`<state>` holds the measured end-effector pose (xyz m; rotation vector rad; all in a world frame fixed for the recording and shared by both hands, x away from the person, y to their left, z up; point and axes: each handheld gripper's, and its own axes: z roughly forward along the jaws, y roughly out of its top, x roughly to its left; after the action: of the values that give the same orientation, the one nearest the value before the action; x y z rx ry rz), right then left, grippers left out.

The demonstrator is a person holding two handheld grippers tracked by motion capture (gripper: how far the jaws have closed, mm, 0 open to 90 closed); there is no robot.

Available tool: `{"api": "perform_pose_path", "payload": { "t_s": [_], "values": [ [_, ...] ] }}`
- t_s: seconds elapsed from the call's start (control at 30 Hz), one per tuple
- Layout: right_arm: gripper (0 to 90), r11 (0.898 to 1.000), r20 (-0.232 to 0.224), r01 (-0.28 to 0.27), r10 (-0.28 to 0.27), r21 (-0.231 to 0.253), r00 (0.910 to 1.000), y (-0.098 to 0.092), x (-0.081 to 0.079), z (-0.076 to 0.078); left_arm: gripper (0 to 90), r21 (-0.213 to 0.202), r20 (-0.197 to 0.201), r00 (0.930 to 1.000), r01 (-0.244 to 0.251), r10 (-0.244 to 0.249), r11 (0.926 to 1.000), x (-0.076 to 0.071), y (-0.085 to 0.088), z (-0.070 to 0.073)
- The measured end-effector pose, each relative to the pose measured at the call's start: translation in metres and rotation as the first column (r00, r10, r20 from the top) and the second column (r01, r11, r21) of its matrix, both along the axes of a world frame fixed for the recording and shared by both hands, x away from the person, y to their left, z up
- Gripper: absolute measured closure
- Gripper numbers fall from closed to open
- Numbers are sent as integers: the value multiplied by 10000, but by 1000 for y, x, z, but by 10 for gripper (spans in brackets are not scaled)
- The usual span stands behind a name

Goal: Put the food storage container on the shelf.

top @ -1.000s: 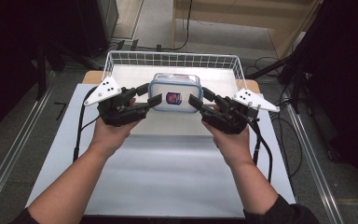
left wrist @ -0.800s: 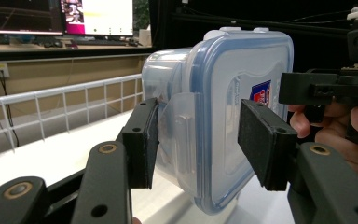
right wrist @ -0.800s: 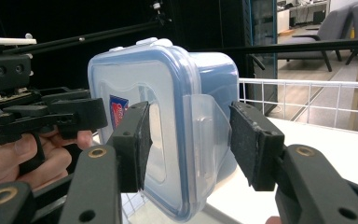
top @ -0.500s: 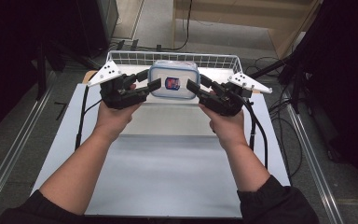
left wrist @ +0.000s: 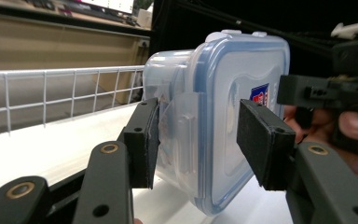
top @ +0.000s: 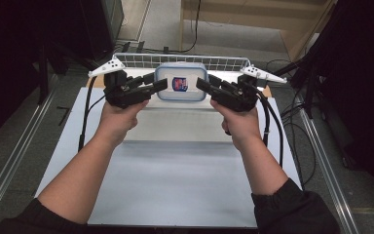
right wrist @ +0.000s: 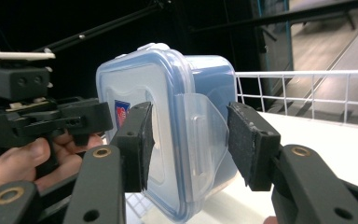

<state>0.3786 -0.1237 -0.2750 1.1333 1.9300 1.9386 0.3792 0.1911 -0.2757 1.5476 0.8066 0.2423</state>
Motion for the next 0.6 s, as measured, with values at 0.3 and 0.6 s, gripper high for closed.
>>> {"api": "perform_pose_path", "payload": {
  "t_s": [0.3,0.6],
  "values": [
    [573,9961,-1249,-616,691,629,9898,-7,10,0,508,-649,-1478,9882,312,-405,9974,13,8,1],
    [591,9883,-2217,-1064,1286,1092,9666,-12,20,-2,532,-1295,-2173,9736,423,-700,9907,20,13,1]
  ]
}}
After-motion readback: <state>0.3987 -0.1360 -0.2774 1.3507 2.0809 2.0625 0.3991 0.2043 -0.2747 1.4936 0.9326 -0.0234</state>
